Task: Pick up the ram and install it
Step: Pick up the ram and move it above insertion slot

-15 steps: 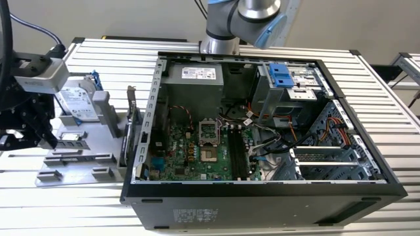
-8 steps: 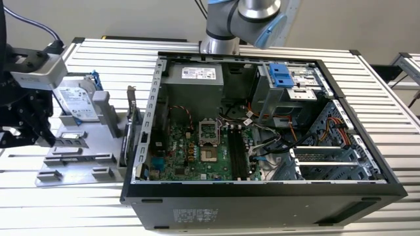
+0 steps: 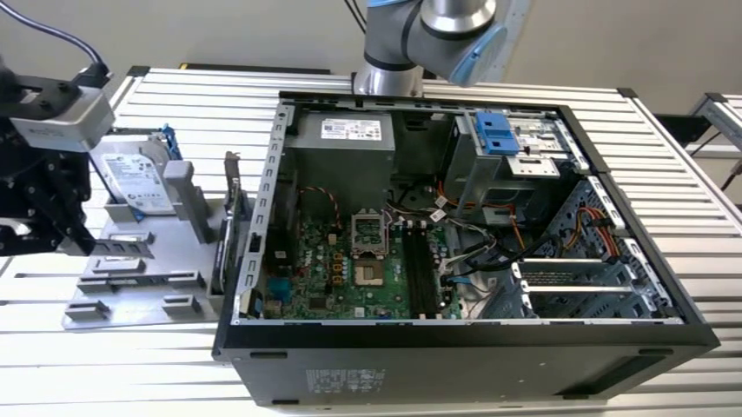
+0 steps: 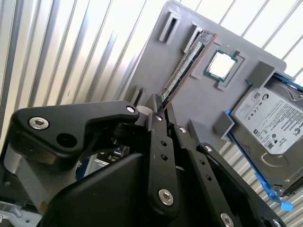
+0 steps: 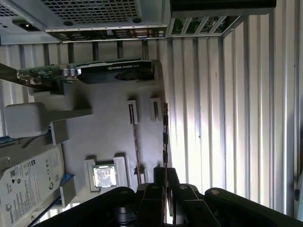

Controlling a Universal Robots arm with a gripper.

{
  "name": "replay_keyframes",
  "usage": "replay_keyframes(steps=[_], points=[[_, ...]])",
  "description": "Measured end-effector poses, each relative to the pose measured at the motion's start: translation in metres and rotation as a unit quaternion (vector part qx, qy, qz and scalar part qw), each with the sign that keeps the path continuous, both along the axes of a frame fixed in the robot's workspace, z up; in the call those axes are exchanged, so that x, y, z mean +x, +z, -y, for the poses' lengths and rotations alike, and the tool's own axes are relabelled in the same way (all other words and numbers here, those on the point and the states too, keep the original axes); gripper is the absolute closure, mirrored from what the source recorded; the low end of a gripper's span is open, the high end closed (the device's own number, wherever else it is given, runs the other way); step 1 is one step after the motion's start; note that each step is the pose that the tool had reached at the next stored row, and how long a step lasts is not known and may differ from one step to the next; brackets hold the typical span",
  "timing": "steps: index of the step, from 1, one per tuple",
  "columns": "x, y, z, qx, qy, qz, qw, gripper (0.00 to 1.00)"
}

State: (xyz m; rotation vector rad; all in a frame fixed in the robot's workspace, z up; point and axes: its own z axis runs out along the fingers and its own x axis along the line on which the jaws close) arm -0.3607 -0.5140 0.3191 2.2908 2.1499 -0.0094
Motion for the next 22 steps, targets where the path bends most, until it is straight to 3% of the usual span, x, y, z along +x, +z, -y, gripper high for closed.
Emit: replay_keyframes(steps=[22], points=[[-0.0001, 0.0188, 0.0000, 0.0000, -0.012, 0.0000, 0.9999, 1.00]])
